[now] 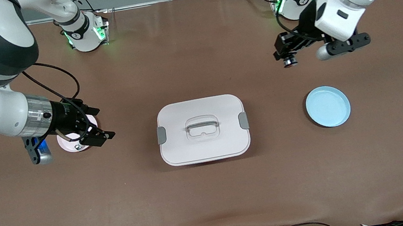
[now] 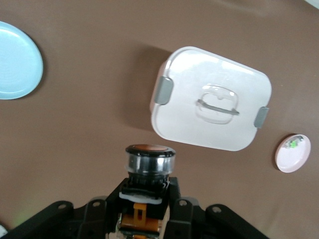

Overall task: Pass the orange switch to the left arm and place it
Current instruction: 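Move the switch with the left gripper toward the light-blue plate while the right gripper withdraws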

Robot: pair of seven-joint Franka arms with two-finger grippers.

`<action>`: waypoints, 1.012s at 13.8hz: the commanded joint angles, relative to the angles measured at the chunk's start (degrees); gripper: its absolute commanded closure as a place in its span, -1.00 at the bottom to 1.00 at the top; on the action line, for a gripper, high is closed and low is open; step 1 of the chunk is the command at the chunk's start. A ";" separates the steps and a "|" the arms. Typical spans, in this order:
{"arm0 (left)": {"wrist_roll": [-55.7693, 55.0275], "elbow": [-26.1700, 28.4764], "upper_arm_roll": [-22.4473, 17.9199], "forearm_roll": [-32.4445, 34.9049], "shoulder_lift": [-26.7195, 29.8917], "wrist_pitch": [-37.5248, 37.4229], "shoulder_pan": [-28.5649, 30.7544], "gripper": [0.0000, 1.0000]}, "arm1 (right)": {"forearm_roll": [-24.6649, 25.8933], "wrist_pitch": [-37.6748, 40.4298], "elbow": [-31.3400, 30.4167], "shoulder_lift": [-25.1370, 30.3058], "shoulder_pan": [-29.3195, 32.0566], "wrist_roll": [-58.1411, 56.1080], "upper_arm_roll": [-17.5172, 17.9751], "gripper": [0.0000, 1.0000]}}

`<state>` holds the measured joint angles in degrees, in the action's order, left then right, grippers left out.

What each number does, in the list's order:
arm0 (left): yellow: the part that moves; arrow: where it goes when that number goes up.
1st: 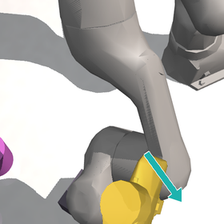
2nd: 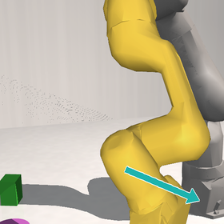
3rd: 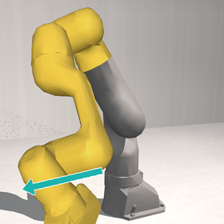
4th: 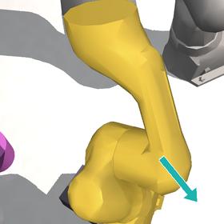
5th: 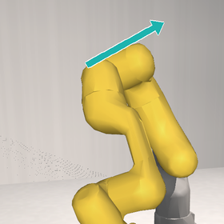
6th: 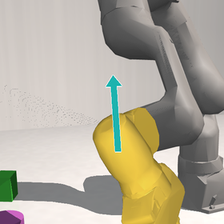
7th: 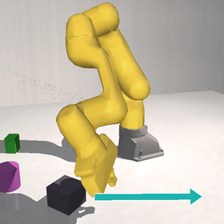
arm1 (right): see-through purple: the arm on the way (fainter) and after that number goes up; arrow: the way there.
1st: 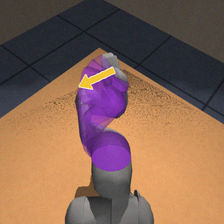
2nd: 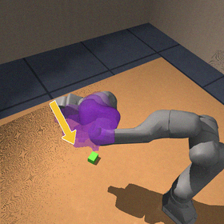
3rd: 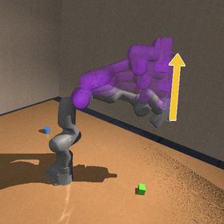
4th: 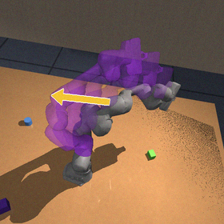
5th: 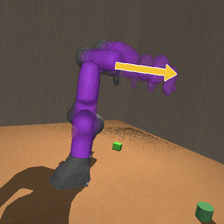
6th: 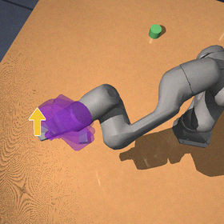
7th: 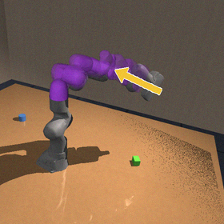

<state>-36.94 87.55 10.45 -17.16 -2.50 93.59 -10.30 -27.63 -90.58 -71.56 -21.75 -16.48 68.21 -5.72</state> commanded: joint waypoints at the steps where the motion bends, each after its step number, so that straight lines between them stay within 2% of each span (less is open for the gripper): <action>1: 0.90 1.22 0.27 4.13 1.36 -2.88 1.69 0.98 | 2.74 2.85 -0.16 0.57 1.36 -0.54 0.10 -1.00; 4: 0.73 2.62 0.18 9.15 1.18 -3.68 2.04 0.97 | 5.74 5.06 -0.16 0.57 1.80 -2.03 0.01 -1.00; 5: 0.81 3.32 0.35 10.03 1.27 -3.68 4.22 0.97 | 5.74 5.41 -0.07 0.57 2.59 -2.99 0.10 -1.00; 10: 0.90 4.91 0.44 10.21 1.09 -2.19 9.94 0.93 | 6.01 6.82 -0.07 0.57 2.77 -10.45 0.01 -1.00; 14: 0.99 10.26 0.36 10.21 2.23 3.42 13.11 0.93 | 11.71 7.86 -0.07 0.57 3.21 -20.81 -0.08 -1.00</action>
<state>-36.60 93.66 10.40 -7.91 -2.41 93.69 1.68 -18.65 -84.14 -71.59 -21.74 -14.08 52.56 -6.24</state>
